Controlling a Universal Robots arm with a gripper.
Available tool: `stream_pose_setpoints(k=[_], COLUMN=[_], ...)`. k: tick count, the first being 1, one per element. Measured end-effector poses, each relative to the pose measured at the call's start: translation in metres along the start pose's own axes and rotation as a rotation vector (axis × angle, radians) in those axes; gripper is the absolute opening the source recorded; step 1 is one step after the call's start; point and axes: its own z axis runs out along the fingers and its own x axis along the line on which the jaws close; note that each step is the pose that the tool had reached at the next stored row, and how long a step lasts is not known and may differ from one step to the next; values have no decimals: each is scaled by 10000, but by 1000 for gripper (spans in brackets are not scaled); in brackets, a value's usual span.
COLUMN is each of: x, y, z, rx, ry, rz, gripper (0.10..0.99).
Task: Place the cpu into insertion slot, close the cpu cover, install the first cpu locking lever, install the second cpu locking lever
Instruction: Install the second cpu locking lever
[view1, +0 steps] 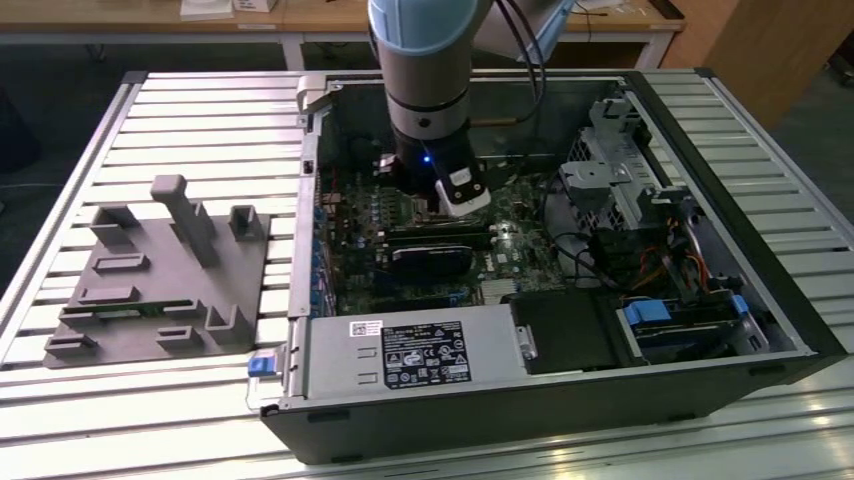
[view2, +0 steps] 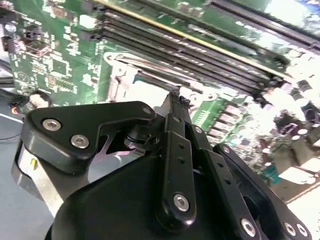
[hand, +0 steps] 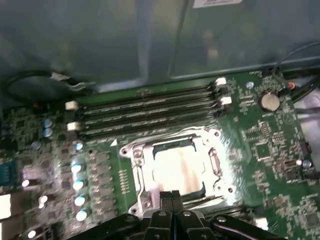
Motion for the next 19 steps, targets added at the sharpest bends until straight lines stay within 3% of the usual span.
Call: stream_pose_setpoints(k=[3,13,19], x=[-39,-89,-91], y=[60,250,253], z=[20,78,79], rx=[49,533,560], ry=[-7,-3,1], rz=[-3,-40,-42], gripper=[106,106,106])
